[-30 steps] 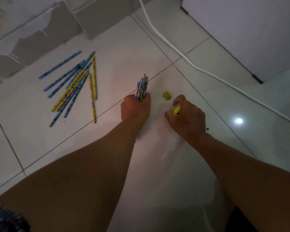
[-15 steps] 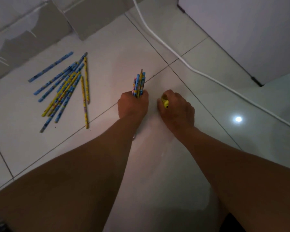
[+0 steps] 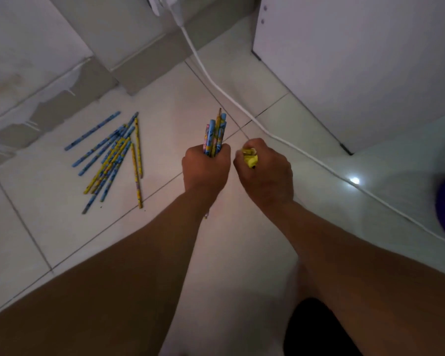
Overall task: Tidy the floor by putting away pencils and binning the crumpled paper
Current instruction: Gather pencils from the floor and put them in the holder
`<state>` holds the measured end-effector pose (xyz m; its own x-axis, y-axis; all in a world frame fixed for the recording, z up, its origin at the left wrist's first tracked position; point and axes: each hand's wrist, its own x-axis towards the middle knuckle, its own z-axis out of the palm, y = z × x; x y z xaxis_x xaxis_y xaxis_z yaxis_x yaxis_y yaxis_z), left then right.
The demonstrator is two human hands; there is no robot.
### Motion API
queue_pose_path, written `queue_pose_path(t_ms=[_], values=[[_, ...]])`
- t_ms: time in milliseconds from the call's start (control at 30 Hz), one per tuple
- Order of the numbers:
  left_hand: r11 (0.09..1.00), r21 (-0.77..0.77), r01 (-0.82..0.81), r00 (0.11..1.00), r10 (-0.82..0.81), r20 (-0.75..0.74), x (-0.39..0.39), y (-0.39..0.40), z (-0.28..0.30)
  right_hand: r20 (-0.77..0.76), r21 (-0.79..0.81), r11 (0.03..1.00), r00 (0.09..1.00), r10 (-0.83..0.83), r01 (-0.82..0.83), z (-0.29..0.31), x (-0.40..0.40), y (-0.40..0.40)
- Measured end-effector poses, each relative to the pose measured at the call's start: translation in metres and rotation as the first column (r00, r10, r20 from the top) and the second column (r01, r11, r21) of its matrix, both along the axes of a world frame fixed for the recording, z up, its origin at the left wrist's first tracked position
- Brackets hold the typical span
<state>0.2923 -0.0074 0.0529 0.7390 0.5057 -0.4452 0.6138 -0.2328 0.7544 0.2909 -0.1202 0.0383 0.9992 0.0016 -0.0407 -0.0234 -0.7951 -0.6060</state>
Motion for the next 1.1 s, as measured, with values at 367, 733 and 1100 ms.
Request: queue_pose_path(t_ms=[367,733,1100], values=[[0.986,-0.165,-0.032,0.994,0.048,0.094,0.031,-0.038,0.312,0.022,0.078,0.995,0.998,-0.063,0.061,0.305,0.019,-0.04],[0.973,-0.229,-0.025,0.931,0.106,0.349,0.108,-0.056,0.615,0.23,0.176,0.984,0.97,-0.076,0.036,0.596,0.094,-0.064],[0.992,-0.107,-0.068,0.807,0.117,0.579,0.179,-0.068,0.786,0.467,0.141,0.985,0.884,0.025,-0.103,0.753,0.193,-0.093]])
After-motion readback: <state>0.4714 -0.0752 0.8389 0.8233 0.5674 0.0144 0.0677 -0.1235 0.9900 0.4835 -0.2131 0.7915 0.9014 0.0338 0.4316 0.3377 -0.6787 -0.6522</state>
